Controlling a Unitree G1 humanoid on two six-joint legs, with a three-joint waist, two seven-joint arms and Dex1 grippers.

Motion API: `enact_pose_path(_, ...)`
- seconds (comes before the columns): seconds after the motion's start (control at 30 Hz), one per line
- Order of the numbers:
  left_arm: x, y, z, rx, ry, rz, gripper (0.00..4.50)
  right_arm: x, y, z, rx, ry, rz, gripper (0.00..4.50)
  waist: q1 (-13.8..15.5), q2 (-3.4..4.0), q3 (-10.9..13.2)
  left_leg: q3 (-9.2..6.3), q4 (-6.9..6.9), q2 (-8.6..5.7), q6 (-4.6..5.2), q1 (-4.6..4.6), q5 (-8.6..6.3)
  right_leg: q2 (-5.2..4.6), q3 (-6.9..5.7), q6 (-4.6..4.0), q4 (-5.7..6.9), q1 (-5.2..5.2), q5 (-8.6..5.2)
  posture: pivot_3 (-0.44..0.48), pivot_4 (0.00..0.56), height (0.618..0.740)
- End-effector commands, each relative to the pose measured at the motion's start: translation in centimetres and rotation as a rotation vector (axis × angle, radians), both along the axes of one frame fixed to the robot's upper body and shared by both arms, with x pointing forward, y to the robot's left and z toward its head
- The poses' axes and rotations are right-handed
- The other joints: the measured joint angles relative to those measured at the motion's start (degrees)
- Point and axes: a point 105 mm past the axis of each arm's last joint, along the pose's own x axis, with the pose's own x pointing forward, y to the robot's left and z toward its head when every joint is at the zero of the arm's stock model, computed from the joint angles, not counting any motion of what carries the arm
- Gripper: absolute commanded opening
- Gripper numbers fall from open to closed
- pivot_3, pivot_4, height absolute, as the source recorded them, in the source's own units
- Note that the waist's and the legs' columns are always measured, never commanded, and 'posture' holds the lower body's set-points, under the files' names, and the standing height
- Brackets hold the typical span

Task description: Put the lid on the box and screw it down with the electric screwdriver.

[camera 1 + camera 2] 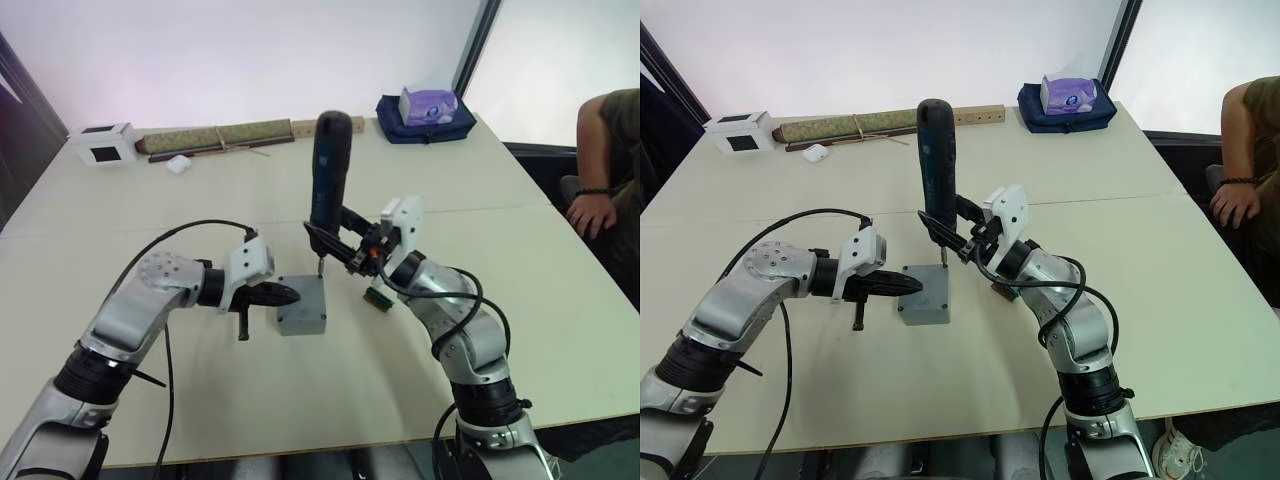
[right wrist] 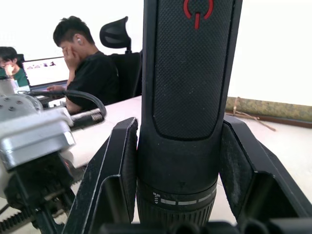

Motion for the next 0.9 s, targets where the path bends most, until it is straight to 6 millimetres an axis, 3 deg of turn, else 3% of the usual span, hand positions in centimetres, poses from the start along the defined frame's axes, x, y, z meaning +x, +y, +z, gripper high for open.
enact_pose_path(0.03,-0.1,0.3,-0.4,0.03,0.007,0.006,0.0,-0.8,0.2,1.4,0.018,-0.089,0.016,1.72,0.0,0.0,0.0,0.0,0.0,0.0,0.0,0.0,0.0,0.0,0.0,0.0,0.0,0.0,0.0,0.0,0.15,0.74)
enact_pose_path(0.57,-0.2,0.2,-0.8,0.034,0.023,0.008,0.0,-0.9,0.6,0.5,-0.005,-0.112,0.02,1.72,0.0,0.0,0.0,0.0,0.01,0.0,0.0,0.02,0.0,0.0,0.0,0.0,0.02,0.02,0.0,0.0,0.15,0.74)
enact_pose_path(0.9,-0.3,0.4,-1.5,0.052,0.03,0.008,0.0,-0.3,0.6,-2.7,-0.123,0.005,0.022,1.72,0.0,-0.03,-0.1,0.0,0.0,0.0,0.0,0.2,0.0,0.0,0.0,-0.01,0.01,0.2,-0.01,0.0,0.15,0.74)
